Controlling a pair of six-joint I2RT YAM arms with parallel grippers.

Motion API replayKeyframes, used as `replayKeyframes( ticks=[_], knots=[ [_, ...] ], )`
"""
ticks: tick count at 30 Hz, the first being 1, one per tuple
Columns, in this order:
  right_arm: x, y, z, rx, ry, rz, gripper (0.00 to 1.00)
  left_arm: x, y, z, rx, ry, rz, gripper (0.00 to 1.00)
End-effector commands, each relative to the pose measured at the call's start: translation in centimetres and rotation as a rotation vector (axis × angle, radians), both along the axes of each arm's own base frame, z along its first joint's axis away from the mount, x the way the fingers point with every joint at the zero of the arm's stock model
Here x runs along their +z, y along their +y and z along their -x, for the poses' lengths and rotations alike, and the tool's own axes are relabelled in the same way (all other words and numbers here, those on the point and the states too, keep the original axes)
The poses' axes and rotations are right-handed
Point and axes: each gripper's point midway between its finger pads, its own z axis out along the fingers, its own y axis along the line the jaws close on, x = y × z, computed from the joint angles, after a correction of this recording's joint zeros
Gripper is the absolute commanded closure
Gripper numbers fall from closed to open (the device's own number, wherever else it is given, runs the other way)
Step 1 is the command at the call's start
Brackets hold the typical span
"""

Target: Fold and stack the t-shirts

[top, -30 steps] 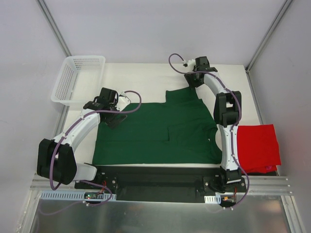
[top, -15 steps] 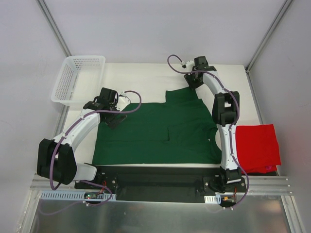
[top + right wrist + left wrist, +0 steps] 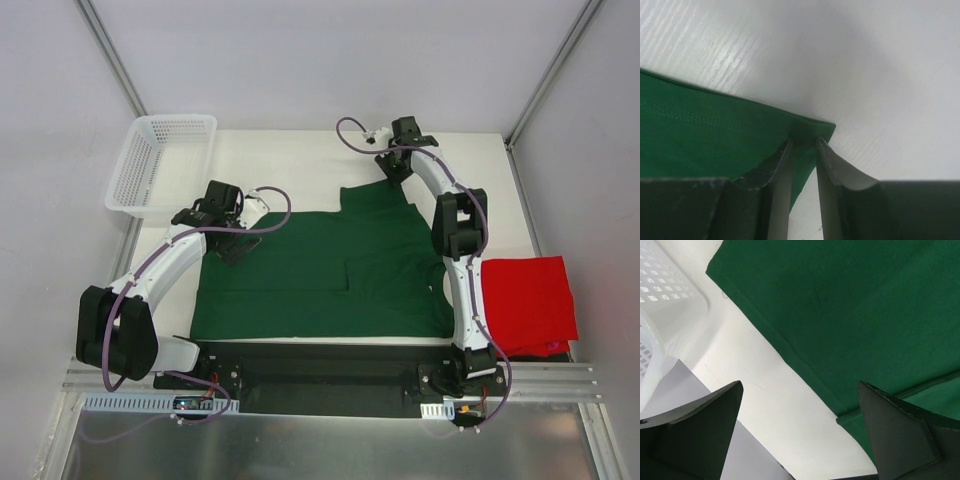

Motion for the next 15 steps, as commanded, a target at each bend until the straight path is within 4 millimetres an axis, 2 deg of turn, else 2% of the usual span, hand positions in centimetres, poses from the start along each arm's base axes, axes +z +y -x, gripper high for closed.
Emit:
replayKeyframes(
  ticks=[1, 7, 8, 10, 11, 12, 15],
  knots=[
    [0.03, -0.14, -0.02, 0.008, 0.008, 0.029, 0.73, -0.11, -0.29, 0.17, -0.003, 0.004, 0.022, 0.01],
    [-0.13, -0.33, -0.24, 0.008, 0.004, 0.047, 0.75, -0.37, -0.31, 0.46, -0.005, 0.011, 0.024, 0.01],
    [-0.08, -0.44, -0.38, 0.004, -0.001, 0.053, 0.7, -0.35, -0.32, 0.42, -0.005, 0.01, 0.024, 0.01],
    [-0.18, -0.53, -0.36, 0.002, 0.001, 0.053, 0.68, -0.35, -0.32, 0.42, -0.005, 0.01, 0.024, 0.01],
    [-0.14, -0.65, -0.46, -0.001, -0.004, 0.059, 0.57, -0.36, -0.35, 0.42, -0.007, 0.01, 0.025, 0.01],
    [-0.13, -0.7, -0.56, -0.004, -0.007, 0.062, 0.52, -0.4, -0.3, 0.42, -0.006, 0.011, 0.025, 0.01],
    [-0.2, -0.67, -0.61, -0.002, -0.007, 0.061, 0.46, -0.5, -0.4, 0.47, -0.011, 0.015, 0.024, 0.01]
  ],
)
